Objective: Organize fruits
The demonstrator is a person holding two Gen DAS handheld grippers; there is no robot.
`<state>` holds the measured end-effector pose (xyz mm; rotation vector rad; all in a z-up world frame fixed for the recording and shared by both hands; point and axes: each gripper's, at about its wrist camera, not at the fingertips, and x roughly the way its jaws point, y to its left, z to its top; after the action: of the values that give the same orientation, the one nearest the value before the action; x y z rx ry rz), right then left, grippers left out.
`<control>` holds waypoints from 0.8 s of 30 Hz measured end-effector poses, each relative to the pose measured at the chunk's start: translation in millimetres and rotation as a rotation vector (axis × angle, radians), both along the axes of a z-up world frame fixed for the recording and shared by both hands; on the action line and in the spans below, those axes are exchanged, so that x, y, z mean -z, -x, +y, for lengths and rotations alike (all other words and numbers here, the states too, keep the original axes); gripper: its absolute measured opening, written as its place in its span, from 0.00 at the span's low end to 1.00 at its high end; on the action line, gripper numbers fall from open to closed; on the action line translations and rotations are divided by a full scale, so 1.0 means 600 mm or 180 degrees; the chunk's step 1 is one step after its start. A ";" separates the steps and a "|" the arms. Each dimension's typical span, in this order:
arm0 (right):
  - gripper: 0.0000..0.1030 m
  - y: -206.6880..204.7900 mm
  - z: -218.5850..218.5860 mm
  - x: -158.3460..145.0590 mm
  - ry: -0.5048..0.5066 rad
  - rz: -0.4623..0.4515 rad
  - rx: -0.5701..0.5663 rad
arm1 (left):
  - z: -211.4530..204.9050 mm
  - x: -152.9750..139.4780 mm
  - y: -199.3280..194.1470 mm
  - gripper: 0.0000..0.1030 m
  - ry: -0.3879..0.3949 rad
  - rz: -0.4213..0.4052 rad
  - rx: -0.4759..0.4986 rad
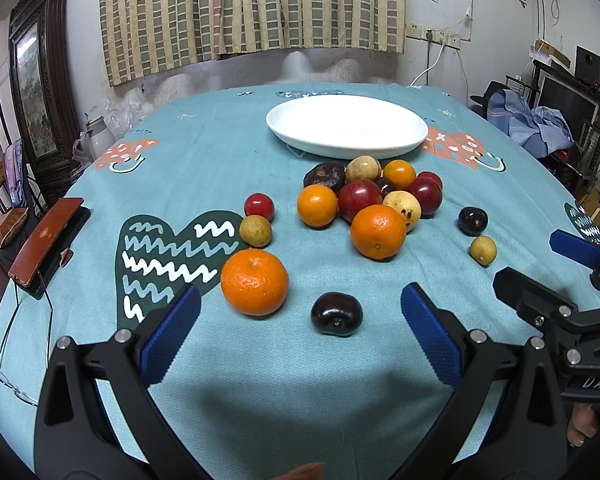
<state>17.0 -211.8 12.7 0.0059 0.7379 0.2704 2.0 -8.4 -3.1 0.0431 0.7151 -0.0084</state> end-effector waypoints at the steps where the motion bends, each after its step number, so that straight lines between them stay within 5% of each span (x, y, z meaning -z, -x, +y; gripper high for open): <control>1: 0.99 0.000 0.000 0.000 -0.0001 0.0001 0.0000 | 0.002 -0.001 0.000 0.98 0.0000 0.0003 0.0000; 16: 0.99 -0.012 -0.007 0.009 -0.0346 0.0149 -0.0156 | 0.029 0.012 0.006 0.98 0.0269 0.0159 0.0071; 24: 0.91 -0.004 -0.007 0.003 -0.0316 0.0075 -0.0197 | 0.042 0.022 -0.002 0.96 0.0351 0.0268 0.0152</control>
<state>19.5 -216.2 11.2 0.0807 0.7483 0.3663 3.2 16.8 -16.2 -0.0460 0.7966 -0.0956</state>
